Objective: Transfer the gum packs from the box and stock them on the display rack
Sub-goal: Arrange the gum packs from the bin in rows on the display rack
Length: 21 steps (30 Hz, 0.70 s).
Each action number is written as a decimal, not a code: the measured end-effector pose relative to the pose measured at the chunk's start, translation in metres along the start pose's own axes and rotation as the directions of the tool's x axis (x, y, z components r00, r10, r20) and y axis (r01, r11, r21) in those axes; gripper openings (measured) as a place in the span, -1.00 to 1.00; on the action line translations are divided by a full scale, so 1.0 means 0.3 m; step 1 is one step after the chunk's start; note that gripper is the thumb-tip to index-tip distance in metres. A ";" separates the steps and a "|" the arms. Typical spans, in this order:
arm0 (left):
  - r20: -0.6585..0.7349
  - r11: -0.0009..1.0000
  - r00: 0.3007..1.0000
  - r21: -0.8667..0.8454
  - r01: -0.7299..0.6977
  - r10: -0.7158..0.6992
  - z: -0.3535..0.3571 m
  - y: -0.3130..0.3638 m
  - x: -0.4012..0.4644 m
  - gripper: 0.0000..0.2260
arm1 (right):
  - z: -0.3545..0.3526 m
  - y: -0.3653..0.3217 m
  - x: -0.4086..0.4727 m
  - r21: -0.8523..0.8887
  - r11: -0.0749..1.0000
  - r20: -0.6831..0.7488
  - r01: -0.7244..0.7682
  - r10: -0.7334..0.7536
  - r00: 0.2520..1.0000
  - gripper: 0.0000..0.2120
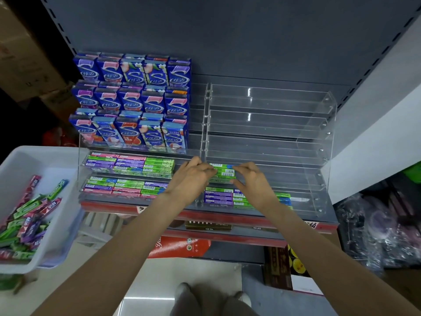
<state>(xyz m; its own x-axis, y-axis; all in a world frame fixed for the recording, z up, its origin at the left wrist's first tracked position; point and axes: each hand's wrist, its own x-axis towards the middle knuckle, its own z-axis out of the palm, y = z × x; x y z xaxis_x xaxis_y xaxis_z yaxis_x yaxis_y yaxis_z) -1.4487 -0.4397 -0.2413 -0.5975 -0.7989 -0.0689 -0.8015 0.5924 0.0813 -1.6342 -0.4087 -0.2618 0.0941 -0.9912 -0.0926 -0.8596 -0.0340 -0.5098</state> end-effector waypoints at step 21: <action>-0.182 0.751 0.834 -0.563 0.346 -0.521 -0.022 -0.390 -0.457 -0.75 | 0.156 -0.586 0.059 0.129 0.949 0.069 0.287 -0.297 0.952 -0.75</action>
<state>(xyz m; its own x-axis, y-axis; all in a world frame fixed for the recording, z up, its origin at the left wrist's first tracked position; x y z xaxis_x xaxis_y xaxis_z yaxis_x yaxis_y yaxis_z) -1.2728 -0.4001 -0.2346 -0.0764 -0.9938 0.0811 -0.7947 0.1098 0.5970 -1.4578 -0.4141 -0.2138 0.3799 -0.9250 0.0045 -0.7243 -0.3006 -0.6205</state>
